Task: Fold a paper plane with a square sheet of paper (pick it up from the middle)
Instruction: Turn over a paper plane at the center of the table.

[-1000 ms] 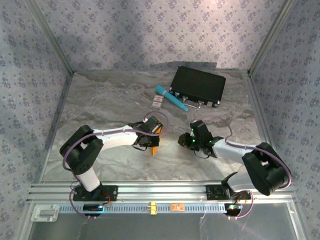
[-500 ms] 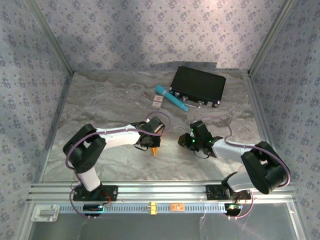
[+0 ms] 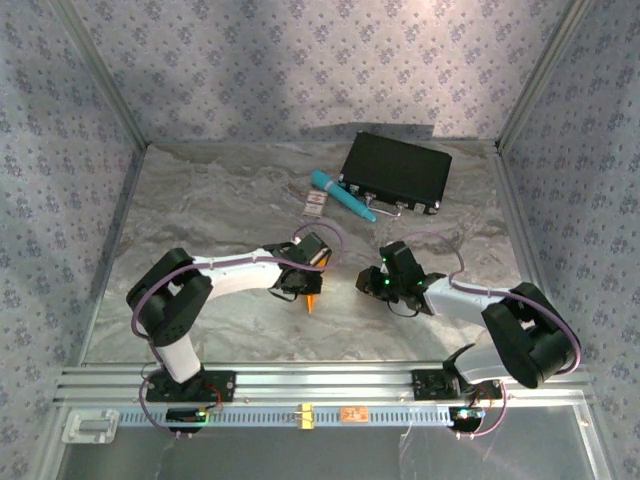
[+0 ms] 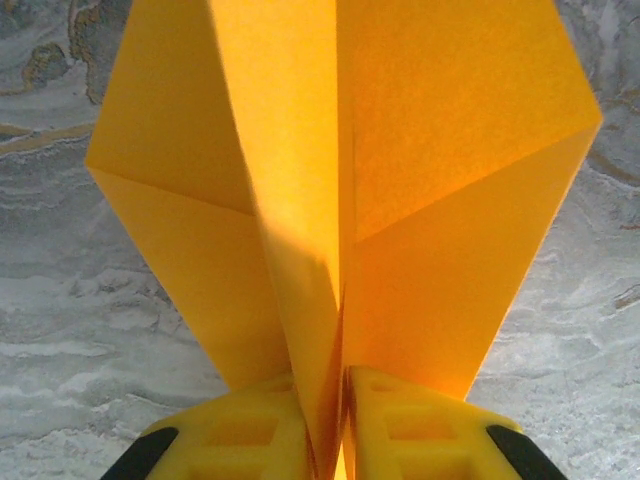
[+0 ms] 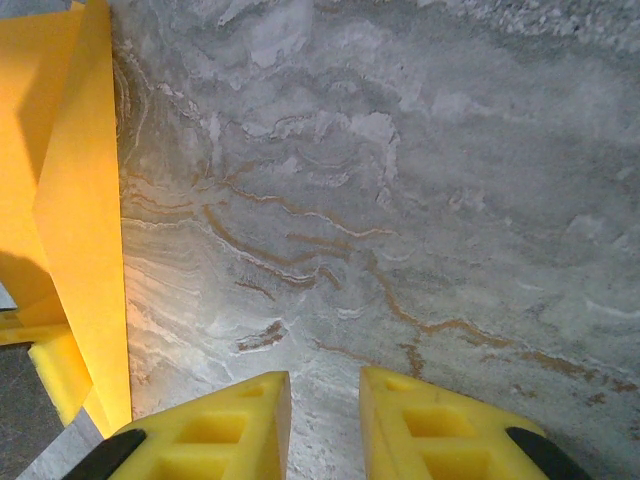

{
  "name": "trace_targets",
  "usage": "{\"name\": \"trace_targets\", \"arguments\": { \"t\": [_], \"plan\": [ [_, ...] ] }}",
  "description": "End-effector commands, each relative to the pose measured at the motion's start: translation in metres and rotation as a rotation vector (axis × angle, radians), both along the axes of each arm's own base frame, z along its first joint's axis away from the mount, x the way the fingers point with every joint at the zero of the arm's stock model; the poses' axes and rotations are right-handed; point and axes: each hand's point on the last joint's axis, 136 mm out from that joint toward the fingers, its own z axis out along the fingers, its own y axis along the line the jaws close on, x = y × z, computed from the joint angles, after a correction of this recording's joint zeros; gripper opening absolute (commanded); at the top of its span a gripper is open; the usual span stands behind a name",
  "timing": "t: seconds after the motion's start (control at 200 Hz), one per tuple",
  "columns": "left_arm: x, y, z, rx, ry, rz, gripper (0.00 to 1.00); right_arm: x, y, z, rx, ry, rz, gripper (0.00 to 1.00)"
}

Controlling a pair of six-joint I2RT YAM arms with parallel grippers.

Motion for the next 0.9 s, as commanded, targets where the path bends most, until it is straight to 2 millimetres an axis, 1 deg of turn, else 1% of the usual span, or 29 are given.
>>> {"name": "trace_targets", "arguments": {
  "t": [0.0, 0.17, 0.235, 0.78, 0.894],
  "plan": [
    [0.001, -0.008, 0.010, -0.019, -0.006, -0.016, 0.17, 0.006, 0.002, 0.004, -0.012, -0.018, 0.002, 0.26],
    [0.001, -0.008, 0.010, -0.017, -0.006, -0.020, 0.18, 0.005, 0.003, 0.004, -0.012, -0.017, 0.004, 0.26],
    [0.001, -0.008, 0.008, -0.011, -0.002, -0.022, 0.20, 0.005, 0.003, 0.004, -0.012, -0.016, 0.004, 0.26],
    [0.000, -0.013, -0.001, 0.029, 0.020, -0.040, 0.20, 0.005, 0.002, 0.004, -0.013, -0.017, 0.002, 0.26],
    [0.000, -0.011, -0.003, 0.046, 0.021, -0.036, 0.20, 0.005, 0.003, 0.004, -0.012, -0.017, 0.004, 0.26]
  ]
}}
